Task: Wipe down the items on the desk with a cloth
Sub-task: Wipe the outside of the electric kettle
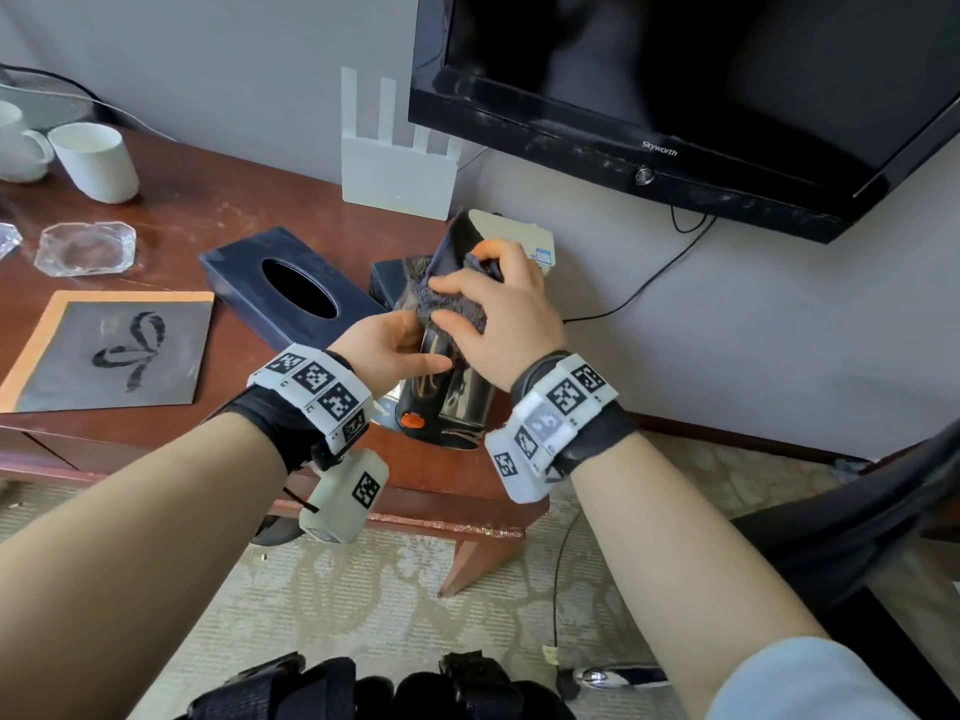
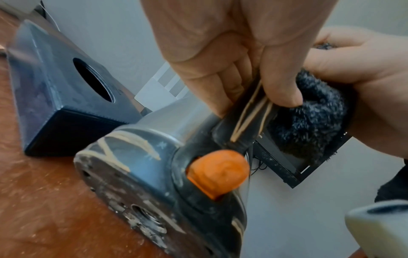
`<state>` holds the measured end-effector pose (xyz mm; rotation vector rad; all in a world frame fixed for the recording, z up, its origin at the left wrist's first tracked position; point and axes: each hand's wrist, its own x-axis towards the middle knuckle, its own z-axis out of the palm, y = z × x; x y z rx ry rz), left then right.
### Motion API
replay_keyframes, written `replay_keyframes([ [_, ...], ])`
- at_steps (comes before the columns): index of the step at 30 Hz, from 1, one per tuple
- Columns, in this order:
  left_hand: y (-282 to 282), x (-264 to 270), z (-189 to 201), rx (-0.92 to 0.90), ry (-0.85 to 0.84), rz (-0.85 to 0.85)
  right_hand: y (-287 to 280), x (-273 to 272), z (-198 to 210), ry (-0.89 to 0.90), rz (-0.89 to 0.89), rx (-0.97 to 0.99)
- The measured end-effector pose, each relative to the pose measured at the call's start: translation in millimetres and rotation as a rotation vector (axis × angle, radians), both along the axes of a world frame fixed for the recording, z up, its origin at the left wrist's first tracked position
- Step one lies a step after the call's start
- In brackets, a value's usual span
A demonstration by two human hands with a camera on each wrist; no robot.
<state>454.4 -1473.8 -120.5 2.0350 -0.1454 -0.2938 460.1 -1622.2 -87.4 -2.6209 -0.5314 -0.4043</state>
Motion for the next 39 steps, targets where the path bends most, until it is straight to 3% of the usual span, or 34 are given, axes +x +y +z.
replay_keyframes([
  [4,-7,3,4,0.055,-0.001,-0.006,8,14,3,0.022,-0.164,0.129],
  [9,-4,11,3,0.067,0.048,-0.04,4,18,1,0.022,-0.139,0.124],
  [11,-7,9,0,-0.13,0.138,-0.038,-2,19,-1,0.024,-0.121,0.137],
  [14,-16,6,3,-0.527,0.301,0.119,-12,24,-3,0.037,-0.119,0.155],
  [17,-21,14,11,-0.611,0.457,0.113,-17,23,-11,-0.05,-0.062,0.137],
  [22,-15,23,6,-0.798,0.513,0.126,-19,-4,-62,-0.244,0.031,-0.019],
  [27,-13,24,0,-0.76,0.497,0.095,-24,-13,-92,-0.292,0.065,-0.019],
  [32,-17,21,1,-0.809,0.431,0.191,-22,-2,-61,-0.288,0.076,-0.043],
  [36,-20,21,3,-0.688,0.405,0.213,-14,16,-33,-0.151,-0.011,0.054],
  [39,-21,18,6,-0.639,0.413,0.171,-10,24,-32,-0.154,-0.064,0.133],
])
